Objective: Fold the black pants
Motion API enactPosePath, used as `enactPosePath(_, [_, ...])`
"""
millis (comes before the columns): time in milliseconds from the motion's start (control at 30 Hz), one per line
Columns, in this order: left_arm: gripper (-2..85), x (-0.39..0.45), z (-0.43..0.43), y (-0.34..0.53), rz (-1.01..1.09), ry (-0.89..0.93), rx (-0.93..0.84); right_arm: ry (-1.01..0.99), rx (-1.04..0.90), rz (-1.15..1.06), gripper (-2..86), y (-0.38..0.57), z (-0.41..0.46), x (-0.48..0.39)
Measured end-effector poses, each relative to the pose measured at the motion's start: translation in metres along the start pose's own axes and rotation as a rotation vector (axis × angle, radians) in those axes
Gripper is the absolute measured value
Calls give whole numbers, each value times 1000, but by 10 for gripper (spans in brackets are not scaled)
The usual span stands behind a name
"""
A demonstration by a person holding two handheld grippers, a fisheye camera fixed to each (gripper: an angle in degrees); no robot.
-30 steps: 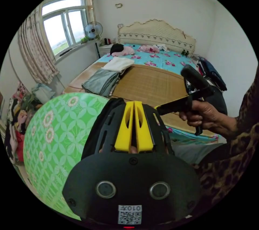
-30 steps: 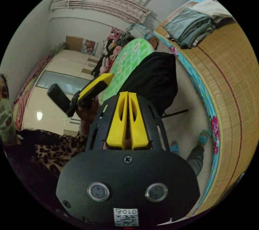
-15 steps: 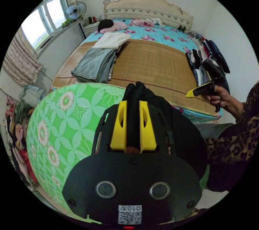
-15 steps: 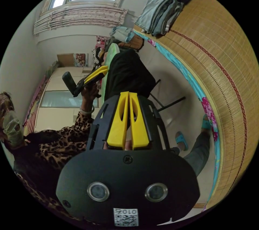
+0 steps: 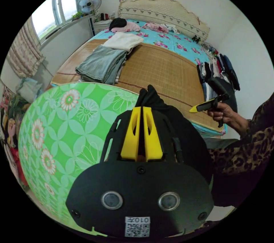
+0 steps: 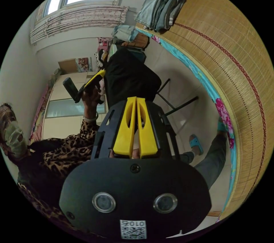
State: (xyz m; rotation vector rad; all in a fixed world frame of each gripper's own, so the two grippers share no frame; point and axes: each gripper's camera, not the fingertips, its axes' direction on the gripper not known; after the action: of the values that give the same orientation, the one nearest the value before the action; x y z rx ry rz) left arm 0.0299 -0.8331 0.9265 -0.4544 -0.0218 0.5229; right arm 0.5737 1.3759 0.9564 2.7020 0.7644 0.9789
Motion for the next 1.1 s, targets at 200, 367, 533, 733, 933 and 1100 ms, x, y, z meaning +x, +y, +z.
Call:
enactPosePath(200, [-2,-34,37,21,-129,28,-11,-150,-103,155,88,-8,5,52])
enactPosePath(367, [-2,-55,57,34,-180,72,-1,-639,-15,260,180,-9,21,109])
enactPosePath(533, [-2,-86,77,54,-247,177,33,-749,-67,251,190,-39,56,119])
enactPosePath(733, [-2,-113,102,78,-293,215,67,-894,136,123,85,-54,31,95])
enactPosePath(933, [-2,-149,123,113,-392,301,127,-741,222,17,39,-53,-30,37])
enactPosePath(1100, [-3,-175,118,173,-497,419,261,-613,181,-67,34,-58,-55,-37])
